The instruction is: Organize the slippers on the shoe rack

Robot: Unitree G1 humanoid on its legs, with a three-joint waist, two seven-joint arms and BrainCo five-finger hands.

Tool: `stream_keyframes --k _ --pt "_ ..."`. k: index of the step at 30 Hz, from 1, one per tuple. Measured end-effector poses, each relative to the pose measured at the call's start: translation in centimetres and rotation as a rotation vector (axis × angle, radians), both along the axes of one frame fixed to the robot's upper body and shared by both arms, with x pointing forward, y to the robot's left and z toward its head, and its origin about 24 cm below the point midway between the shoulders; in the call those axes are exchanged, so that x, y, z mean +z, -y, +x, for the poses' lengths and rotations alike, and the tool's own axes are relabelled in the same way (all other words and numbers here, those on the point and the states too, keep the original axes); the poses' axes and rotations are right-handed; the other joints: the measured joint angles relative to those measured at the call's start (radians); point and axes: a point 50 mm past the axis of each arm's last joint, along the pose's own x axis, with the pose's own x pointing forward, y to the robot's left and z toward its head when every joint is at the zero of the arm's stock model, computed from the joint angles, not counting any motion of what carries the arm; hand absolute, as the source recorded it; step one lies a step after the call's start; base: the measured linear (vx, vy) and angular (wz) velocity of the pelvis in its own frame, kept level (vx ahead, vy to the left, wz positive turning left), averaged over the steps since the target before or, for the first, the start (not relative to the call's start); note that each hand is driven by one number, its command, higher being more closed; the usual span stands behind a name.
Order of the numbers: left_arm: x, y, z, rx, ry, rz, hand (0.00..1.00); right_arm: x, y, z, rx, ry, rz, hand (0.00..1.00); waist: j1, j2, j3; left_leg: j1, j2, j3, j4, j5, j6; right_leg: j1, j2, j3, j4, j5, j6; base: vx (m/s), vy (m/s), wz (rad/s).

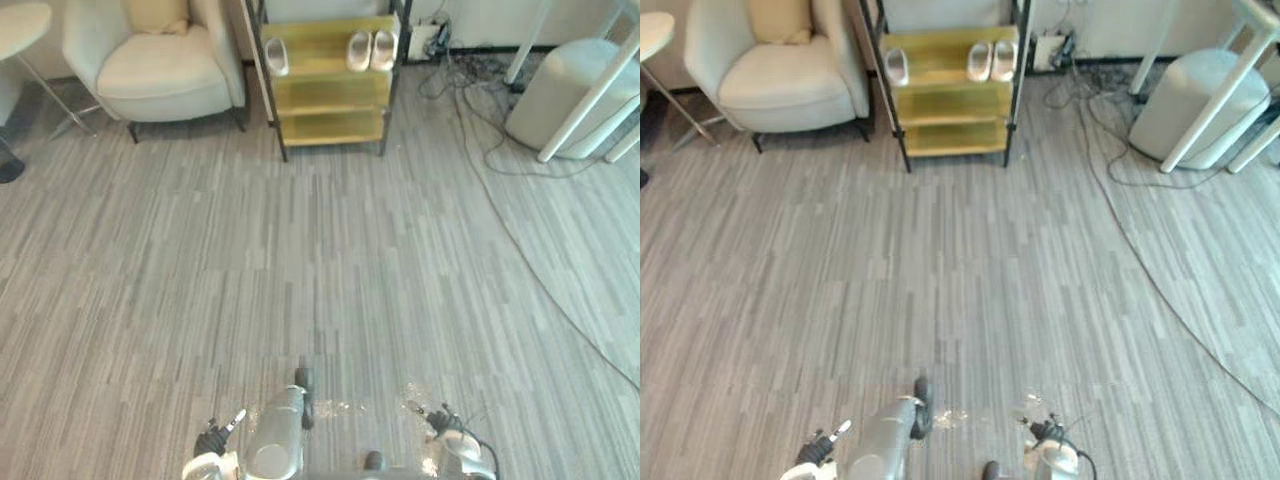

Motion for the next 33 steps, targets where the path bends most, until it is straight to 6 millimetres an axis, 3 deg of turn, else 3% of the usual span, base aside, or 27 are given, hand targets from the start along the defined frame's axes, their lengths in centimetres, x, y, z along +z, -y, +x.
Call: stream_keyframes --k 2,4,6,7,9,10,11,13,14,15,16,17,18,20,21,22,24,26,28,29,31,32,33 --pt "0.1 -0.2 0.1 -0.015 -0.002 0.01 0.0 -0.2 -0.8 -0.3 0.001 -0.006 0.022 0.0 0.007 -0.015 -0.008 0.079 -0.01 0.016 -0.014 -0.042 0.014 -0.085 -0.032 0.005 0.276 0.004 0.013 0.5 0.213 -0.21" --pt "0.2 -0.6 0.3 -0.052 -0.004 0.026 0.0 -0.4 -1.4 -0.8 0.012 -0.019 0.036 0.0 0.003 -0.038 -0.022 0.189 -0.039 0.022 -0.04 -0.1 0.028 -0.207 -0.088 0.023 0.647 0.064 0.058 0.56 0.206 -0.08" --pt "0.3 -0.5 0.7 -0.06 0.002 0.028 0.0 -0.5 -1.7 -0.9 0.04 -0.021 0.041 0.0 -0.005 -0.028 -0.018 0.303 -0.039 0.02 -0.066 -0.147 0.029 -0.323 -0.112 -0.01 0.908 0.056 0.035 0.48 0.123 -0.05" --pt "0.3 -0.4 1.0 -0.062 0.01 0.027 0.0 -0.3 -1.6 -0.6 0.045 -0.008 0.037 0.0 -0.013 -0.021 -0.017 0.356 -0.038 0.013 -0.096 -0.148 0.03 -0.372 -0.123 -0.052 0.938 0.037 0.008 0.47 0.058 0.17" --pt "0.6 -0.1 2.2 -0.065 0.041 0.019 0.0 0.1 -1.5 0.5 0.051 0.025 0.03 0.0 -0.04 -0.007 -0.006 0.447 -0.009 -0.019 -0.158 -0.148 0.03 -0.436 -0.107 -0.153 0.829 -0.015 -0.029 0.47 0.001 0.35" --pt "0.6 0.1 2.4 -0.067 0.047 0.014 0.0 0.2 -1.5 0.8 0.055 0.033 0.028 0.0 -0.048 -0.001 -0.002 0.474 0.006 -0.023 -0.171 -0.148 0.03 -0.454 -0.084 -0.173 0.719 -0.02 -0.035 0.44 -0.066 0.3" --pt "0.6 0.6 2.7 -0.069 0.056 0.003 0.0 0.3 -1.5 1.0 0.058 0.04 0.026 0.0 -0.051 0.001 0.0 0.507 0.021 -0.027 -0.184 -0.148 0.03 -0.477 -0.044 -0.174 0.512 0.006 -0.029 0.53 -0.111 0.27" --pt "0.5 1.2 3.0 -0.071 0.06 -0.014 0.0 0.5 -1.4 1.4 0.077 0.047 0.017 0.0 -0.056 -0.007 -0.001 0.546 0.018 -0.053 -0.214 -0.151 0.024 -0.495 -0.013 -0.145 0.208 0.139 -0.024 0.44 -0.151 0.51" --pt "0.5 1.6 2.9 -0.07 0.06 -0.023 0.0 0.5 -1.1 1.4 0.078 0.045 0.01 0.0 -0.062 -0.01 -0.003 0.577 0.012 -0.077 -0.224 -0.172 -0.01 -0.504 -0.012 -0.124 0.107 0.224 -0.025 0.47 -0.237 0.8" --pt "0.4 1.5 2.8 -0.06 0.059 -0.023 0.0 0.4 -1.1 1.2 0.08 0.037 0.01 0.0 -0.062 -0.019 -0.005 0.604 0.008 -0.097 -0.229 -0.197 -0.034 -0.506 -0.017 -0.112 0.095 0.256 -0.032 0.62 -0.327 1.05" --pt "0.4 1.1 2.6 -0.045 0.055 -0.019 0.0 0.2 -1.0 0.8 0.081 0.023 0.01 0.0 -0.071 -0.033 -0.009 0.64 0.012 -0.142 -0.23 -0.239 -0.052 -0.508 -0.017 -0.09 0.141 0.359 -0.075 0.62 -0.325 0.82" --pt "0.3 1.4 2.4 -0.02 0.052 -0.032 0.0 0.5 -0.5 1.5 0.088 0.037 -0.001 0.0 -0.068 0.012 -0.013 0.65 0.055 -0.167 -0.222 -0.249 -0.057 -0.515 0.003 -0.127 0.207 0.29 -0.079 0.52 -0.265 0.7" --pt "0.2 1.8 2.2 -0.011 0.049 -0.043 0.0 0.6 -0.4 1.9 0.084 0.047 -0.004 0.0 -0.068 0.029 -0.017 0.628 0.08 -0.184 -0.17 -0.248 -0.057 -0.509 0.019 -0.158 0.216 0.259 -0.092 0.49 -0.271 0.48" --pt "0.0 2.0 1.9 0.032 0.047 -0.062 0.0 0.6 -0.6 1.9 0.083 0.052 0.002 0.0 -0.075 0.063 -0.012 0.513 0.142 -0.214 0.096 -0.243 -0.066 -0.442 0.056 -0.215 0.177 0.226 -0.102 0.43 -0.281 0.56" --pt "0.1 2.3 2.0 0.065 0.062 -0.078 0.0 0.5 -0.9 1.7 0.086 0.045 0.009 0.0 -0.071 0.085 -0.003 0.396 0.191 -0.209 0.36 -0.165 -0.094 -0.374 0.098 -0.231 0.135 0.211 -0.113 0.45 -0.259 0.42" --pt "0.2 2.5 2.3 0.074 0.079 -0.081 0.0 0.6 -1.0 1.9 0.092 0.048 0.007 0.0 -0.055 0.091 0.013 0.308 0.237 -0.189 0.554 -0.144 -0.105 -0.305 0.13 -0.231 0.096 0.194 -0.139 0.45 -0.228 0.18" --pt "0.7 2.2 3.2 0.05 0.119 -0.068 0.0 0.5 -1.6 1.9 0.095 0.046 0.017 0.0 -0.041 0.084 0.022 0.202 0.248 -0.118 0.662 -0.196 -0.106 -0.21 0.14 -0.225 0.056 0.165 -0.15 0.42 -0.153 -0.1" --pt "1.0 2.2 3.6 0.04 0.139 -0.068 0.0 0.7 -2.1 2.4 0.096 0.059 0.025 0.0 -0.039 0.066 0.029 0.13 0.239 -0.018 0.56 -0.228 -0.083 -0.139 0.139 -0.219 0.007 0.153 -0.137 0.46 -0.112 -0.11" --pt "1.1 2.4 3.9 0.042 0.157 -0.076 0.0 0.7 -2.1 2.5 0.09 0.059 0.023 0.0 -0.034 0.065 0.03 0.08 0.203 0.057 0.284 -0.218 -0.058 -0.094 0.135 -0.205 -0.031 0.141 -0.109 0.47 0.029 -0.24" --pt "1.2 2.4 4.0 0.044 0.162 -0.078 0.0 0.7 -2.1 2.4 0.084 0.056 0.025 0.0 -0.024 0.063 0.031 0.071 0.176 0.069 0.146 -0.18 -0.045 -0.078 0.126 -0.194 -0.042 0.132 -0.096 0.45 0.144 -0.37" --pt "1.3 2.7 4.4 0.058 0.174 -0.09 0.0 0.6 -2.2 2.1 0.082 0.048 0.028 0.0 0.004 0.055 0.031 0.072 0.139 0.077 -0.05 -0.042 -0.03 -0.041 0.105 -0.163 -0.04 0.103 -0.057 0.49 0.188 -0.5" --pt "1.2 2.9 4.3 0.064 0.169 -0.097 0.0 0.4 -2.4 1.8 0.083 0.04 0.031 0.0 0.017 0.058 0.024 0.093 0.135 0.078 -0.074 0.066 -0.028 -0.017 0.099 -0.147 -0.04 0.085 -0.03 0.56 0.221 -0.37" --pt "1.3 2.6 4.5 0.074 0.176 -0.093 0.0 0.4 -2.9 1.7 0.086 0.037 0.044 0.0 0.019 0.033 0.021 0.101 0.111 0.099 -0.058 0.07 0.004 -0.005 0.07 -0.142 -0.038 0.073 -0.012 0.55 0.217 -0.22"
